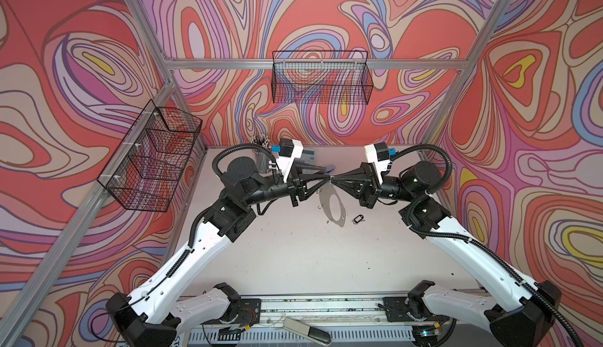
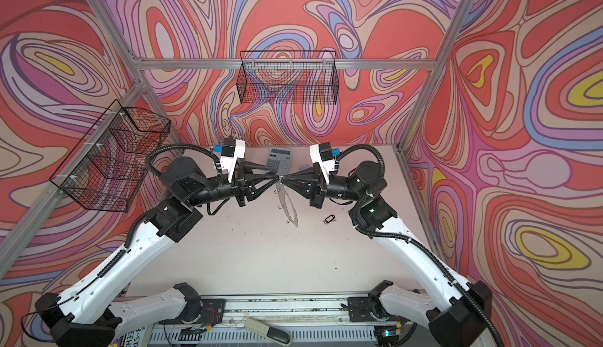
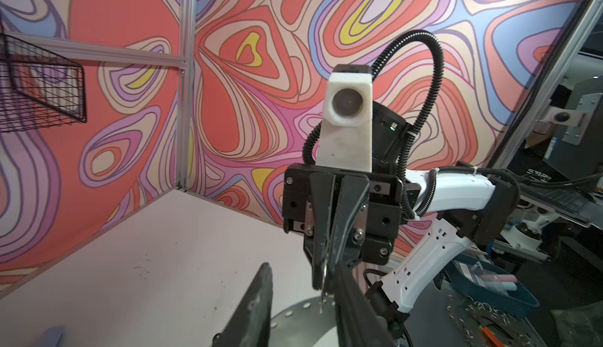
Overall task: Attach keys to a key ring
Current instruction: Pass the keyring.
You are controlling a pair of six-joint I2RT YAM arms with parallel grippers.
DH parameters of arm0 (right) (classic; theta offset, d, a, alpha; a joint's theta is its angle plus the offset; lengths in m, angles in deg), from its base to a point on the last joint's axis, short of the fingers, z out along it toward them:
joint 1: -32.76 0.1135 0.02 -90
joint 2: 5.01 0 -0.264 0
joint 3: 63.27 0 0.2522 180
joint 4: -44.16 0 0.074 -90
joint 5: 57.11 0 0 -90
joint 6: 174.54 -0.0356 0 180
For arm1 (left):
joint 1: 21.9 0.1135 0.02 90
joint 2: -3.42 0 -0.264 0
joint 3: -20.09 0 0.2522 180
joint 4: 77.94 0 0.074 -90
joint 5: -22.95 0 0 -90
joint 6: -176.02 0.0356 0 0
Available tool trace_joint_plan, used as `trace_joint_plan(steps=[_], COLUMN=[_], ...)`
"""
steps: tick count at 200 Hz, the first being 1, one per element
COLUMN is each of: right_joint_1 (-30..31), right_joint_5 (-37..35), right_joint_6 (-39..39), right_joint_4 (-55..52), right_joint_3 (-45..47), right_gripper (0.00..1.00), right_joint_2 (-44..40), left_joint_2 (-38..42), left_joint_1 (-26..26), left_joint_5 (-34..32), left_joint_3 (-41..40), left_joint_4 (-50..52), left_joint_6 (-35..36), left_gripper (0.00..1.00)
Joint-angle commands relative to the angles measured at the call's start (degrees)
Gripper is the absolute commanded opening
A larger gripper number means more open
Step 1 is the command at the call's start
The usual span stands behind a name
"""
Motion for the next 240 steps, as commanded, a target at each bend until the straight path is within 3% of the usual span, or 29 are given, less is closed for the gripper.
trace_joint_plan(steps=[1, 127, 206, 240], right_joint_1=[0.21, 0.26, 0.58, 0.74], right_joint_5=[-4.52, -10.32, -30.9, -33.65], right_joint_6=[0.71, -0.55, 4.6, 6.34], right_joint_4=[1.81, 2.47, -6.73, -8.02], right_joint_3=[0.89, 2.2, 4.8, 5.23], right_gripper=[0.0, 0.0, 0.0, 0.0], right_joint_2=[-2.11, -3.8, -8.86, -9.18], left_joint_2=[4.25, 2.59, 1.14, -1.12], left_joint_1=[-0.07, -1.99, -2.09, -2.09], left_joint_5=[-7.64, -8.25, -12.21, -12.04], left_joint_3=[-2.66, -2.95, -2.91, -1.54], left_joint_4=[-3.4, -1.11, -0.14, -0.27], left_joint_6=[-1.29, -3.54, -2.47, -2.45], left_gripper=[0.42, 0.38, 0.38, 0.38])
